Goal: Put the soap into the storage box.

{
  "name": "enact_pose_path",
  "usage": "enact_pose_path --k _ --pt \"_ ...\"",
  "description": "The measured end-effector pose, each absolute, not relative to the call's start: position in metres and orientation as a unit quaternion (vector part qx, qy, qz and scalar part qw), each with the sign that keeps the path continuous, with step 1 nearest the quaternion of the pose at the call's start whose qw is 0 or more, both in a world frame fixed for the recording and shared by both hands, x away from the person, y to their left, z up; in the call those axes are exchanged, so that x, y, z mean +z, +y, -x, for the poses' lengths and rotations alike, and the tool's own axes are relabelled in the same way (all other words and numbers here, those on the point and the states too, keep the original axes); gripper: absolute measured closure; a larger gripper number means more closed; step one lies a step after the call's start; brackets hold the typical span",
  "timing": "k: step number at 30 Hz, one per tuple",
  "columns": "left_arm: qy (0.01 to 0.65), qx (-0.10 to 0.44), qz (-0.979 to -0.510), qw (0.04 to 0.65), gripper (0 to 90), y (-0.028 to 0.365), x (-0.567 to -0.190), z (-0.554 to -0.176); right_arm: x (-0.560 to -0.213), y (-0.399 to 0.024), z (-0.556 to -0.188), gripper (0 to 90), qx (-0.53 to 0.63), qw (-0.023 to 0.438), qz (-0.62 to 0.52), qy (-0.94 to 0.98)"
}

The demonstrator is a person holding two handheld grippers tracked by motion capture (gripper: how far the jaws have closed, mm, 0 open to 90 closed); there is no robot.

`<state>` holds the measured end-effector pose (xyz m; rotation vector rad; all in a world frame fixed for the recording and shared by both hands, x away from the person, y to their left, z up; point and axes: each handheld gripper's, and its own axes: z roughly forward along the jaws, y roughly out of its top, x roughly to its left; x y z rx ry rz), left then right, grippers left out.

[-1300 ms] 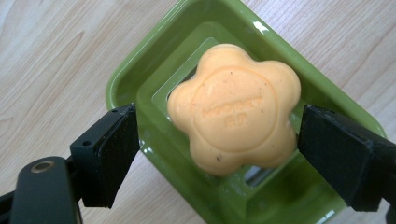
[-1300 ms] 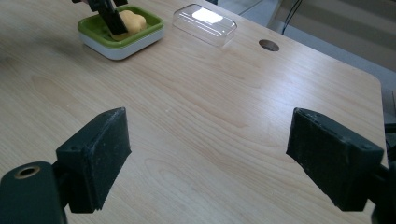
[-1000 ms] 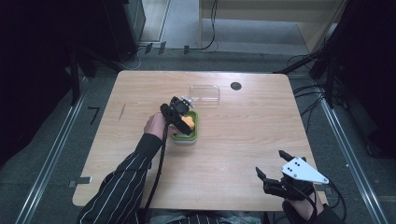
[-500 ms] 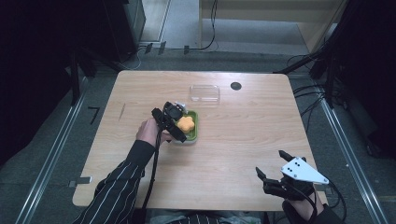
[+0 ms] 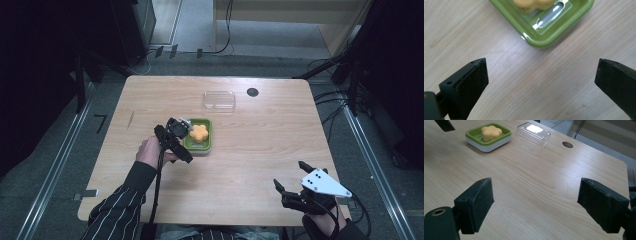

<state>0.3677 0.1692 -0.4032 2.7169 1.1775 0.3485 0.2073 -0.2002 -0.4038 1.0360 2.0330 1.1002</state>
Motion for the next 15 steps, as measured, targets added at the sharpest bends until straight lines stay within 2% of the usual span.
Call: enact_pose_path --k 15 --pt "0.400 0.100 -0.909 0.057 0.0 0.188 -0.418 -0.339 -0.404 -0.200 -0.207 13.6 0.414 0.300 -0.390 0.766"
